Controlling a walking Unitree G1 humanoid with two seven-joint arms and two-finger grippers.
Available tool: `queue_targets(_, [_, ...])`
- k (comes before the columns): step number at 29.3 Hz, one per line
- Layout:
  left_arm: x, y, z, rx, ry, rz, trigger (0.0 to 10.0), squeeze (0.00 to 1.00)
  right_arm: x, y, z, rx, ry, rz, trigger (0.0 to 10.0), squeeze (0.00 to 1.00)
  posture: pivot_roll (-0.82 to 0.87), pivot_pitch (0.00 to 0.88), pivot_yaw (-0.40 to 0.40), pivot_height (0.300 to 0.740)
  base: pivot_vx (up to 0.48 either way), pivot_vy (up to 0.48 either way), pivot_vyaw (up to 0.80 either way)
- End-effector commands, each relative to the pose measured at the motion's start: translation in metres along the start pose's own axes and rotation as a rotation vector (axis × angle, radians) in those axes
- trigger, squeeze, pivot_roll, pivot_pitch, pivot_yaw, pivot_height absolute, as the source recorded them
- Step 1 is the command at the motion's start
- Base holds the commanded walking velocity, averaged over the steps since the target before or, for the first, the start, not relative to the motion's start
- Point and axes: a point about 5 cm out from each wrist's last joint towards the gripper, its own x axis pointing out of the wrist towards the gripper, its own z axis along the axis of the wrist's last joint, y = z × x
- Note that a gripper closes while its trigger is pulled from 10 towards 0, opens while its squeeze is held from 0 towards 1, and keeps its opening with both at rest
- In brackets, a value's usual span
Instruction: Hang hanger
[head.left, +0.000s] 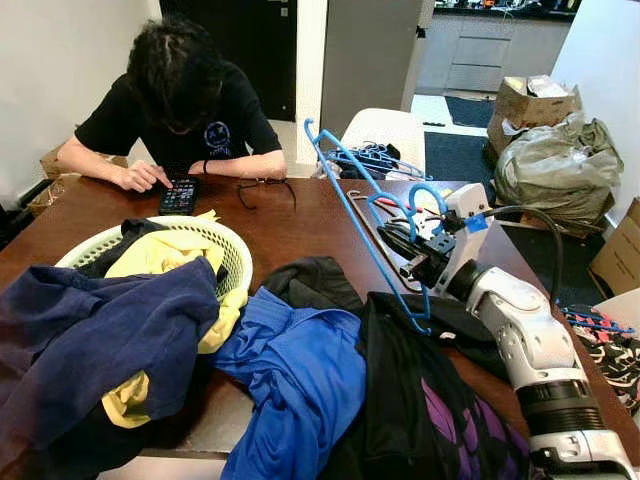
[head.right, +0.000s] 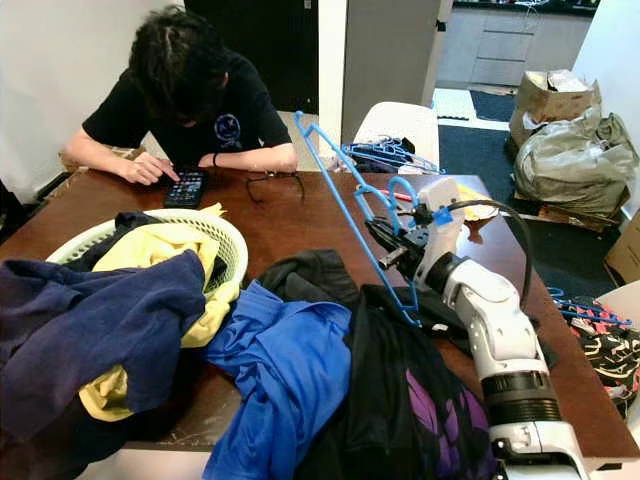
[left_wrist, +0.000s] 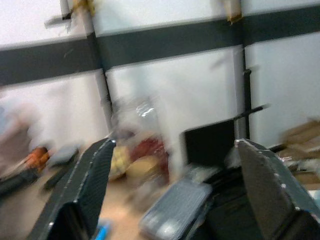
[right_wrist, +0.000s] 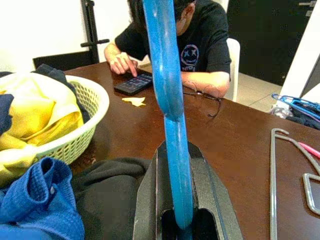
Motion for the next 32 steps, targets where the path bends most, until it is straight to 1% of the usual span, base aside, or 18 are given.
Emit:
queue_targets(1, [-0.009, -0.025, -0.001, -0.006, 0.005, -0.109, 10.0, 1.00, 0.000, 0.000, 0.000, -0.008, 0.012, 0.002, 10.0, 0.00, 0.04, 0.000, -0.004, 0.740, 0.000, 0.000, 0.00])
queue_targets(2, [-0.019, -0.048, 0.002, -0.026, -0.001, -0.219, 10.0, 0.03, 0.000, 0.000, 0.000, -0.009, 0.012, 0.004, 10.0, 0.00, 0.04, 0.000, -0.004, 0.740, 0.000, 0.000, 0.00])
queue_targets(3, [-0.026, -0.063, 0.004, -0.040, -0.004, -0.291, 10.0, 0.00, 0.000, 0.000, 0.000, -0.012, 0.013, 0.006, 10.0, 0.00, 0.04, 0.000, -0.004, 0.740, 0.000, 0.000, 0.00])
queue_targets(4, [-0.026, -0.063, 0.004, -0.040, -0.004, -0.291, 10.0, 0.00, 0.000, 0.000, 0.000, -0.012, 0.013, 0.006, 10.0, 0.00, 0.04, 0.000, -0.004, 0.740, 0.000, 0.000, 0.00])
queue_targets(5, [-0.042, -0.090, 0.006, -0.073, -0.001, -0.444, 10.0, 0.00, 0.000, 0.000, 0.000, -0.013, 0.012, 0.007, 10.0, 0.00, 0.04, 0.000, -0.007, 0.740, 0.000, 0.000, 0.00])
queue_targets(6, [-0.053, -0.106, 0.008, -0.096, 0.000, -0.540, 10.0, 0.00, 0.000, 0.000, 0.001, -0.014, 0.012, 0.007, 10.0, 0.00, 0.04, 0.000, -0.007, 0.740, 0.000, 0.000, 0.00])
queue_targets(7, [-0.053, -0.106, 0.008, -0.096, 0.000, -0.540, 10.0, 0.00, 0.000, 0.000, 0.001, -0.014, 0.012, 0.007, 10.0, 0.00, 0.04, 0.000, -0.007, 0.740, 0.000, 0.000, 0.00])
queue_targets(9, [-0.097, -0.149, 0.015, -0.093, -0.017, -0.834, 10.0, 0.00, 0.000, -0.002, 0.002, -0.019, 0.013, 0.005, 10.0, 0.00, 0.03, 0.000, -0.008, 0.740, 0.000, 0.000, 0.00])
queue_targets(10, [-0.097, -0.149, 0.015, -0.093, -0.017, -0.834, 10.0, 0.00, 0.000, -0.002, 0.002, -0.019, 0.013, 0.005, 10.0, 0.00, 0.03, 0.000, -0.008, 0.740, 0.000, 0.000, 0.00])
queue_targets(12, [-0.128, -0.170, 0.021, -0.083, -0.028, -1.017, 10.0, 0.00, 0.000, -0.002, 0.002, -0.024, 0.014, 0.002, 10.0, 0.00, 0.03, 0.000, -0.008, 0.740, 0.000, 0.000, 0.00])
queue_targets(13, [-0.128, -0.170, 0.021, -0.083, -0.028, -1.017, 10.0, 0.00, 0.000, -0.002, 0.002, -0.024, 0.014, 0.002, 10.0, 0.00, 0.03, 0.000, -0.008, 0.740, 0.000, 0.000, 0.00])
queue_targets(16, [-0.150, -0.178, 0.028, -0.076, -0.042, -1.155, 10.0, 0.00, -0.001, -0.003, 0.002, -0.025, 0.015, 0.001, 10.0, 0.00, 0.03, 0.000, -0.010, 0.740, 0.000, 0.000, 0.00])
queue_targets(18, [-0.150, -0.178, 0.028, -0.076, -0.042, -1.155, 10.0, 0.00, -0.001, -0.003, 0.002, -0.025, 0.015, 0.001, 10.0, 0.00, 0.03, 0.000, -0.010, 0.740, 0.000, 0.000, 0.00])
queue_targets(22, [-0.163, -0.181, 0.032, -0.035, -0.022, -1.252, 10.0, 0.00, -0.002, -0.004, 0.002, -0.026, 0.019, 0.000, 10.0, 0.00, 0.03, 0.000, -0.013, 0.740, 0.000, 0.000, 0.00])
queue_targets(25, [-0.163, -0.181, 0.032, -0.035, -0.022, -1.252, 10.0, 0.00, -0.002, -0.004, 0.002, -0.026, 0.019, 0.000, 10.0, 0.00, 0.03, 0.000, -0.013, 0.740, 0.000, 0.000, 0.00])
queue_targets(27, [-0.167, -0.181, 0.031, -0.006, 0.014, -1.279, 10.0, 0.00, -0.002, -0.004, 0.002, -0.027, 0.020, 0.000, 10.0, 0.00, 0.03, 0.000, -0.013, 0.740, 0.000, 0.000, 0.00])
queue_targets(29, [-0.184, -0.180, 0.040, 0.056, 0.068, -1.405, 10.0, 0.00, -0.002, -0.005, 0.003, -0.028, 0.021, -0.003, 10.0, 0.00, 0.03, 0.000, -0.014, 0.740, 0.000, 0.000, 0.00])
queue_targets(32, [-0.190, -0.179, 0.043, 0.083, 0.086, -1.445, 10.0, 0.00, -0.002, -0.005, 0.003, -0.028, 0.022, -0.003, 10.0, 0.00, 0.04, 0.000, -0.014, 0.740, 0.000, 0.000, 0.00])
